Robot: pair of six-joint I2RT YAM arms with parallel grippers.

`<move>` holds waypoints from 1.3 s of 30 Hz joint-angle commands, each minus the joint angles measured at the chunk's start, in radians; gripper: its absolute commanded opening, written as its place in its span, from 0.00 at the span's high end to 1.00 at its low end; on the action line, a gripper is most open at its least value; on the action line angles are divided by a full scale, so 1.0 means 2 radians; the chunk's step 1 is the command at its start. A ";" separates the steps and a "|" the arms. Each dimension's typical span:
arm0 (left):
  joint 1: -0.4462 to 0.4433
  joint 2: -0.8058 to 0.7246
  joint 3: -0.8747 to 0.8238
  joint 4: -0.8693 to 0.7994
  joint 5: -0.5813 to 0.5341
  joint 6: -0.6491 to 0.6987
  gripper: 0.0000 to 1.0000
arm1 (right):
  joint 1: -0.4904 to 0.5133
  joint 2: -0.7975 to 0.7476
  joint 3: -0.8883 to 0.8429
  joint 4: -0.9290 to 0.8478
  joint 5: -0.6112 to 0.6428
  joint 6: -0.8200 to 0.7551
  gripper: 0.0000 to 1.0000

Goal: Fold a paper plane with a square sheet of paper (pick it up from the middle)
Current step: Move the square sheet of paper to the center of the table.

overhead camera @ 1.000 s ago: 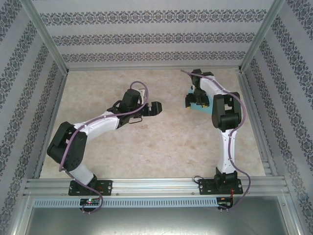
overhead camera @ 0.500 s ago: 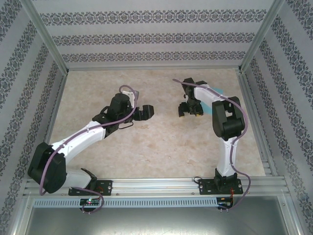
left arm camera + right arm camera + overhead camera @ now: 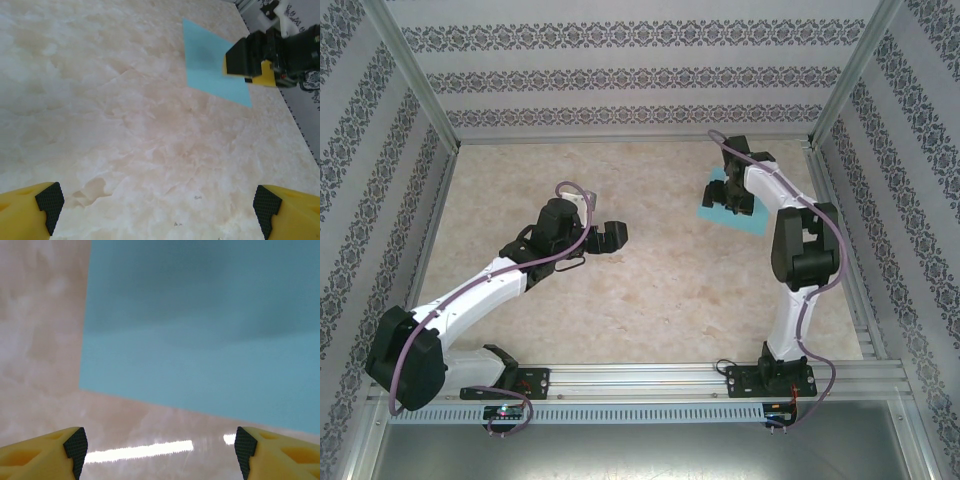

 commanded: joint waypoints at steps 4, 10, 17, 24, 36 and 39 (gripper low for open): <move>0.004 -0.009 -0.002 -0.010 -0.011 0.003 0.00 | -0.018 0.068 0.066 -0.017 0.011 0.020 0.22; 0.005 0.001 0.006 -0.011 -0.007 0.003 0.00 | -0.021 0.113 0.120 -0.044 0.011 0.007 0.23; 0.011 0.017 0.010 -0.005 0.004 0.001 0.00 | -0.014 0.149 0.157 -0.083 0.027 -0.009 0.30; 0.016 0.010 0.006 -0.010 0.010 0.012 0.00 | 0.006 0.164 0.168 -0.110 0.047 -0.007 0.32; 0.026 0.005 -0.008 -0.001 0.031 0.020 0.00 | 0.034 0.144 0.146 -0.132 0.088 -0.004 0.23; 0.029 0.004 -0.012 0.005 0.035 0.021 0.00 | 0.039 0.134 0.131 -0.132 0.095 0.002 0.21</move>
